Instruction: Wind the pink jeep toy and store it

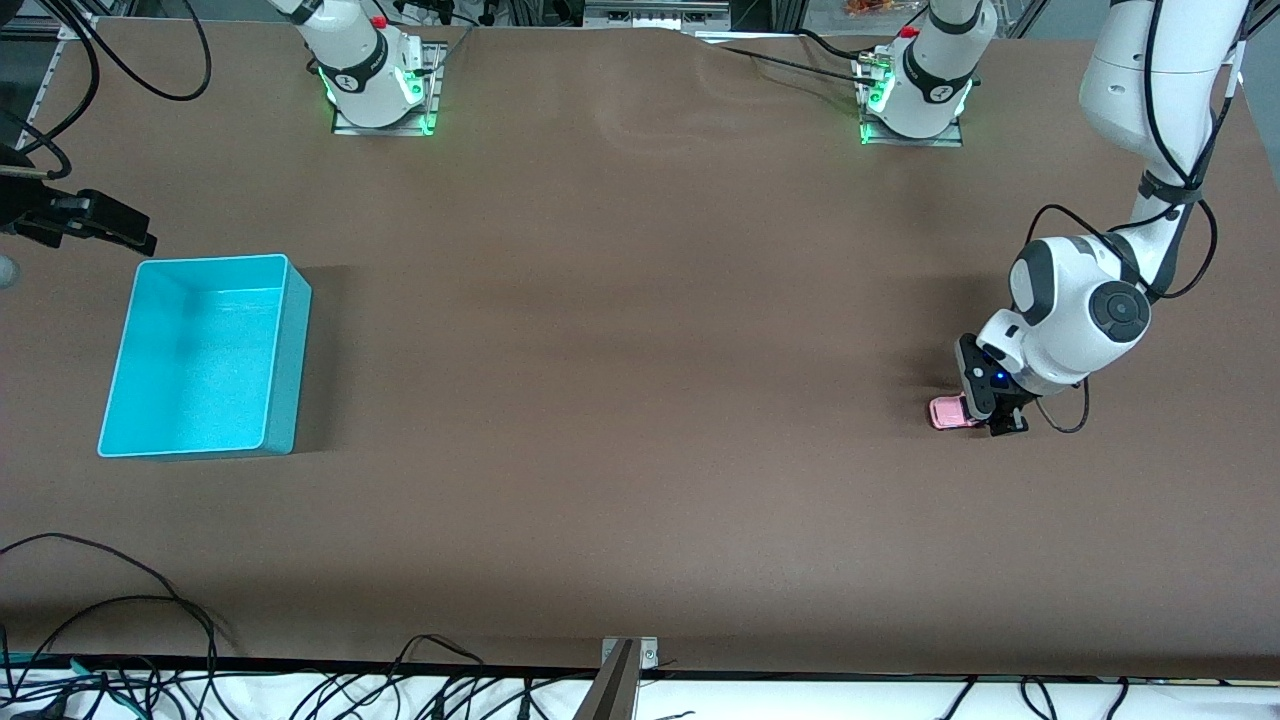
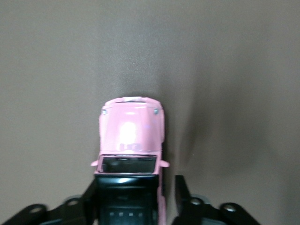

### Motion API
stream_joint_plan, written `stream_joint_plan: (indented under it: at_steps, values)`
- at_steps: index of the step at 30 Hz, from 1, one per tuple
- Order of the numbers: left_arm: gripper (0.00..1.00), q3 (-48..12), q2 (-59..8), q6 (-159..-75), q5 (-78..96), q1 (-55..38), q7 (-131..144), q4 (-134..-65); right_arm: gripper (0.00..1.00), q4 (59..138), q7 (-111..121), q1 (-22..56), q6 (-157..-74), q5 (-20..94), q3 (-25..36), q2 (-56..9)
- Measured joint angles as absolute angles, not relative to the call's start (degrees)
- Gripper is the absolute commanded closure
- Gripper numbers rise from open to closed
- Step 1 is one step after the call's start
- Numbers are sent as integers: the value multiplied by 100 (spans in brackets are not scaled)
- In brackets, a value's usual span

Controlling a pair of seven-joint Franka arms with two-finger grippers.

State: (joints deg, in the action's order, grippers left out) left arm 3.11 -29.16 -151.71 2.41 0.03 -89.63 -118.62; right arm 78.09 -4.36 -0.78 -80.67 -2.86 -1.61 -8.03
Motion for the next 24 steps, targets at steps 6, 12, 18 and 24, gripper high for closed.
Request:
stream_joint_plan:
  at_steps: [6,12,18,24]
  values:
    - [100,302,-2917,-15171,242,0,-8974,-11839,0,7808,-436,-82,-8070,-287,-158,-803]
    - [100,287,-2913,-15139,242,-13,-8994,-11822,0,7809,-436,-89,-8072,-287,-154,-803]
    - [100,165,-2818,-14879,242,-37,-9001,-11757,0,7808,-436,-90,-8096,-287,-153,-806]
    - [100,-24,-2712,-14732,251,-125,-9001,-11741,0,7809,-422,-128,-8109,-287,-151,-831]
